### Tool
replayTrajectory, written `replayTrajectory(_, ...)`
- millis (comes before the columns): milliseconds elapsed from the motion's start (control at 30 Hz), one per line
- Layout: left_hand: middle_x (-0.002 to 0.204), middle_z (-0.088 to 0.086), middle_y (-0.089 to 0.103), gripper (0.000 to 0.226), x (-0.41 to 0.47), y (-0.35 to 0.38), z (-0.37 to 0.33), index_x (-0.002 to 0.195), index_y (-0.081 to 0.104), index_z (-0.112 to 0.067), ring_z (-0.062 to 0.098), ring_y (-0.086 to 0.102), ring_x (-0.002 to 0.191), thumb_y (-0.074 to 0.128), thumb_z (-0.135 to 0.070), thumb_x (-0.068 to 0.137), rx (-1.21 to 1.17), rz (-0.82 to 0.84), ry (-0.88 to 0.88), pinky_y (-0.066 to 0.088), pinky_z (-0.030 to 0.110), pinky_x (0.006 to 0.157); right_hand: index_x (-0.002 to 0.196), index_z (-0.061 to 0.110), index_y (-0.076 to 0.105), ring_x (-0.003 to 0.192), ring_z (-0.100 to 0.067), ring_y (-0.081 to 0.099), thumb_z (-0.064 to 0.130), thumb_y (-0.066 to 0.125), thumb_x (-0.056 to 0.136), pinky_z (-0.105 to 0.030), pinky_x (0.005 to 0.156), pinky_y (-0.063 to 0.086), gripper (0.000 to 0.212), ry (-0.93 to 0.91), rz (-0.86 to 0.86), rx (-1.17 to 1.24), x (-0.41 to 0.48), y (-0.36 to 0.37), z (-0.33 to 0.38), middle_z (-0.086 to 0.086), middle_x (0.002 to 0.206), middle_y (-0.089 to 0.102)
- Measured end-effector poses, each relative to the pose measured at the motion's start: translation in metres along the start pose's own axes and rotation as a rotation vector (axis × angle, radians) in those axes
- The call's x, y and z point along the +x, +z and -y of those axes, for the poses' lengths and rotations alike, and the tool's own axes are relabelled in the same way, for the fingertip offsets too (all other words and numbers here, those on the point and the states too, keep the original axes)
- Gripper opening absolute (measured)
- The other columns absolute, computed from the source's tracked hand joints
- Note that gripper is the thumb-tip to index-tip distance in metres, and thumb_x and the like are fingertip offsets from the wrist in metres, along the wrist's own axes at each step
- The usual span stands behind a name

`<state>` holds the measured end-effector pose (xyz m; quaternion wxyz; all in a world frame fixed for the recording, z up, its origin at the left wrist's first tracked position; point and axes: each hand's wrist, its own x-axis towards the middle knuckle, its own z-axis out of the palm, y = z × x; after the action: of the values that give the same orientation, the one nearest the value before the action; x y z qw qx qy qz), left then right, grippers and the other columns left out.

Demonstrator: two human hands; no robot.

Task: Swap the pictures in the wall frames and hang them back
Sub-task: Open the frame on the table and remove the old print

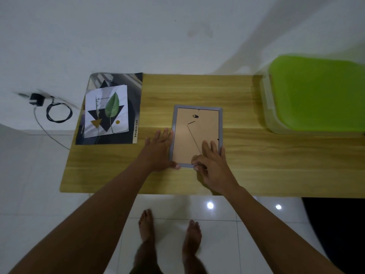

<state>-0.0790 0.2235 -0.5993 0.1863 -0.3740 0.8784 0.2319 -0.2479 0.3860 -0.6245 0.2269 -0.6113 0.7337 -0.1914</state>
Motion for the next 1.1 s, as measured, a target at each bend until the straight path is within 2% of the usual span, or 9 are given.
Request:
replayTrajectory(133,0.161,0.001,-0.017,0.127,-0.001,0.001,0.000,0.153,-0.013,-0.023,0.026,-0.018,0.147,0.069,-0.069,0.068,-0.005,-0.014,-0.006,-0.003,0.055,0.118,0.115,0.027,0.063,0.151,-0.038,0.002,0.024,0.058,0.095,-0.054,0.119,-0.006,0.020,0.006,0.035,-0.030,0.000,-0.003,-0.002,-0.016,0.160,0.023)
replayTrajectory(233,0.162,0.002,-0.013,0.127,-0.001,0.000,0.001,0.154,-0.010,-0.023,0.026,-0.013,0.149,0.069,-0.071,0.066,-0.006,-0.037,-0.001,0.004,0.055,0.119,0.140,0.026,0.047,0.152,-0.029,0.004,0.038,0.050,0.097,-0.052,0.122,0.001,0.044,0.038,0.061,0.015,0.000,-0.016,0.000,-0.010,0.162,0.021)
replayTrajectory(300,0.163,0.005,-0.006,0.127,-0.001,-0.004,0.002,0.154,-0.005,-0.022,0.027,-0.006,0.149,0.070,-0.072,0.065,-0.007,-0.077,-0.002,0.011,0.053,0.119,0.148,0.023,0.036,0.151,-0.024,0.008,0.040,0.044,0.099,-0.051,0.122,0.009,0.052,0.071,-0.006,0.013,0.004,-0.029,-0.002,-0.007,0.161,0.023)
replayTrajectory(400,0.162,0.010,-0.010,0.129,0.001,-0.009,0.003,0.154,-0.009,-0.025,0.031,-0.008,0.149,0.070,-0.073,0.063,0.010,-0.084,-0.016,0.010,0.053,0.119,0.151,0.015,0.030,0.151,-0.024,0.012,0.039,0.042,0.103,-0.045,0.121,0.010,0.055,0.221,-0.107,0.013,0.020,-0.043,-0.017,-0.009,0.161,0.025)
replayTrajectory(467,0.161,0.010,-0.016,0.131,0.004,-0.009,0.004,0.153,-0.014,-0.027,0.033,-0.013,0.148,0.068,-0.075,0.063,0.045,-0.045,-0.015,0.007,0.056,0.119,0.153,0.012,0.024,0.151,-0.026,0.010,0.041,0.040,0.103,-0.045,0.121,0.009,0.060,0.328,-0.083,-0.018,0.033,-0.048,-0.028,-0.010,0.162,0.020)
replayTrajectory(533,0.160,0.010,-0.021,0.132,0.007,-0.007,0.005,0.152,-0.016,-0.026,0.033,-0.017,0.147,0.066,-0.077,0.063,0.063,-0.011,-0.016,0.004,0.058,0.117,0.153,0.011,0.025,0.151,-0.026,0.013,0.041,0.039,0.104,-0.046,0.121,0.011,0.059,0.363,-0.051,-0.066,0.039,-0.049,-0.034,-0.009,0.162,0.022)
replayTrajectory(667,0.158,0.010,-0.024,0.133,0.011,-0.005,0.004,0.151,-0.019,-0.025,0.033,-0.020,0.146,0.066,-0.077,0.063,0.073,0.015,-0.021,0.003,0.059,0.115,0.148,0.013,0.036,0.147,-0.026,0.024,0.035,0.041,0.104,-0.046,0.119,0.016,0.050,0.376,-0.100,-0.083,0.042,-0.049,-0.032,-0.007,0.156,0.036)
replayTrajectory(800,0.158,0.009,-0.026,0.133,0.011,-0.003,0.006,0.150,-0.021,-0.026,0.033,-0.021,0.145,0.064,-0.080,0.062,0.070,0.017,-0.022,0.002,0.059,0.116,0.147,0.012,0.040,0.146,-0.026,0.025,0.031,0.041,0.104,-0.049,0.120,0.015,0.047,0.389,-0.120,-0.067,0.043,-0.046,-0.033,-0.007,0.153,0.040)
replayTrajectory(1100,0.158,0.009,-0.027,0.131,0.009,-0.004,0.005,0.150,-0.021,-0.027,0.032,-0.022,0.145,0.061,-0.081,0.064,0.076,0.019,-0.023,0.001,0.058,0.117,0.143,0.009,0.042,0.140,-0.030,0.034,0.025,0.037,0.103,-0.050,0.114,0.026,0.044,0.376,-0.082,-0.196,0.044,-0.049,-0.030,-0.012,0.145,0.047)
